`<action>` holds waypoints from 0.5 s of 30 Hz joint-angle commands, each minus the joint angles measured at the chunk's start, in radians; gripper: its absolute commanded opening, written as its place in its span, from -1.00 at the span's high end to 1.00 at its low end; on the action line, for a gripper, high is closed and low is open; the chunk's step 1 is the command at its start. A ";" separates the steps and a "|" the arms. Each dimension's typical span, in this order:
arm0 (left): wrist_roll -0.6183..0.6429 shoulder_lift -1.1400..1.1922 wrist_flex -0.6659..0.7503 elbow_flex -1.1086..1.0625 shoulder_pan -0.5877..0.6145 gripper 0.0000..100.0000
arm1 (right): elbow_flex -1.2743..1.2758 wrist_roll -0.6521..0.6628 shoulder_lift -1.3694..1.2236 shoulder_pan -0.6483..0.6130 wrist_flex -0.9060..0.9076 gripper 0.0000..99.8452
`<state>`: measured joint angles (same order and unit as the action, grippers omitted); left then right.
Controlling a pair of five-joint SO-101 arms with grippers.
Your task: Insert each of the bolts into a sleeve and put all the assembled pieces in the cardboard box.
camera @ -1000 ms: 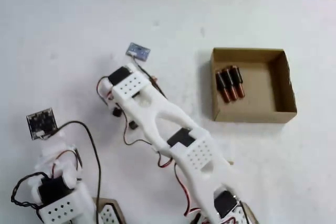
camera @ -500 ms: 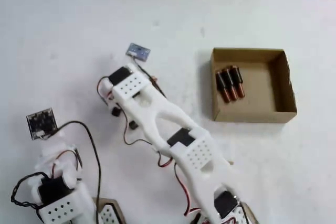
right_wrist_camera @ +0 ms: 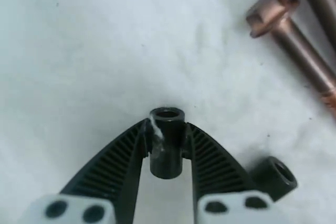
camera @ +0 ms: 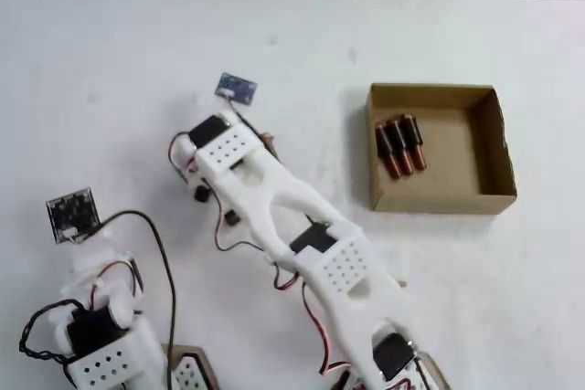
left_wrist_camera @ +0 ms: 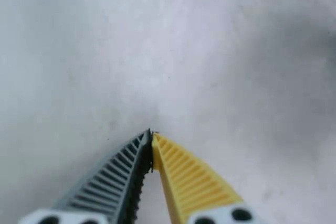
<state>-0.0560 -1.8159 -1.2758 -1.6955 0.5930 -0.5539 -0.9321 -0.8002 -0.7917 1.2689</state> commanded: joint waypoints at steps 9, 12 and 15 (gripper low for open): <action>-0.009 -0.012 -0.008 0.003 0.007 0.95 | -0.213 0.028 0.125 0.110 0.288 0.97; -0.009 -0.012 -0.008 0.003 0.007 0.95 | -0.281 0.120 0.148 0.137 0.343 0.97; -0.009 -0.012 -0.008 0.003 0.007 0.95 | -0.348 0.192 0.166 0.160 0.410 0.97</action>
<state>-0.0560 -1.8159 -1.2758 -1.6955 0.5930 -0.7887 -0.8370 -0.7311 -0.6659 1.6003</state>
